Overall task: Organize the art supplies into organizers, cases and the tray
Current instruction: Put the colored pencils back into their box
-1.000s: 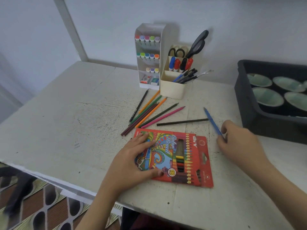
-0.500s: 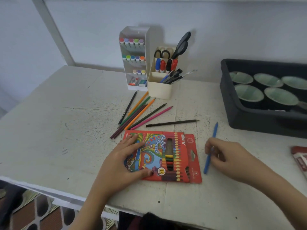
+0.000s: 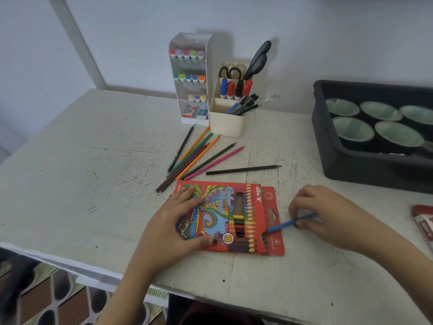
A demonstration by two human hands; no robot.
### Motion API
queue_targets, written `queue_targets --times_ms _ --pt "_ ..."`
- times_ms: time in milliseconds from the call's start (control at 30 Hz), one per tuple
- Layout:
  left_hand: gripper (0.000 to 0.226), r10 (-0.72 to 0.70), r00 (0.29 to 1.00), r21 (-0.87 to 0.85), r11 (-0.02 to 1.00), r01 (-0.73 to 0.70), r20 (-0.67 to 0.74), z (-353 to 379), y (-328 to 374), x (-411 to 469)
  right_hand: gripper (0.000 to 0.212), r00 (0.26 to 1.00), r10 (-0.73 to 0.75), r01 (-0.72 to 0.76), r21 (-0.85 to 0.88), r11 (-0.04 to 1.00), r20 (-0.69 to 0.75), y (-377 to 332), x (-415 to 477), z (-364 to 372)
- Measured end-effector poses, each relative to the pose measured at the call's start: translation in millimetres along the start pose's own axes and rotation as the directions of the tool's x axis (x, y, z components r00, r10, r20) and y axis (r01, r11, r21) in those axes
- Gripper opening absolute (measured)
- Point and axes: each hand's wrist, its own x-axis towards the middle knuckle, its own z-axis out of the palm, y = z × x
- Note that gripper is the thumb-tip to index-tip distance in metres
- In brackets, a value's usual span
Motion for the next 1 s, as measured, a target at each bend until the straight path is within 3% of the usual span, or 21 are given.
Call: queue_targets --times_ms 100,200,367,600,733,900,1000 --pt "0.079 -0.002 1.0 0.005 1.0 0.002 0.0 0 2 0 0.017 0.999 0.016 -0.013 0.085 0.996 -0.044 1 -2 0" --pt "0.077 0.0 1.0 0.011 1.0 0.0 0.003 0 2 -1 0.015 0.977 0.131 -0.103 0.167 0.981 -0.166 2 -1 4" --pt "0.077 0.005 1.0 0.011 1.0 -0.005 -0.003 1 1 -1 0.005 0.926 0.25 -0.218 0.142 0.966 -0.281 -1 4 12" --pt "0.079 0.015 1.0 -0.017 1.0 -0.015 -0.009 1 1 -2 0.012 0.957 0.058 -0.008 0.174 0.985 -0.284 -12 11 26" --pt "0.081 0.012 1.0 -0.022 1.0 -0.012 -0.002 1 1 -1 0.01 0.935 -0.047 0.11 0.161 0.981 -0.352 -17 19 34" --pt "0.081 0.008 1.0 -0.023 1.0 -0.008 -0.002 2 -1 -2 0.037 0.905 0.098 -0.024 0.18 0.983 -0.413 -18 11 40" --pt "0.081 0.008 1.0 -0.032 0.999 -0.009 -0.008 2 -3 -1 0.052 0.875 0.302 -0.276 0.123 0.953 -0.378 -25 -1 41"
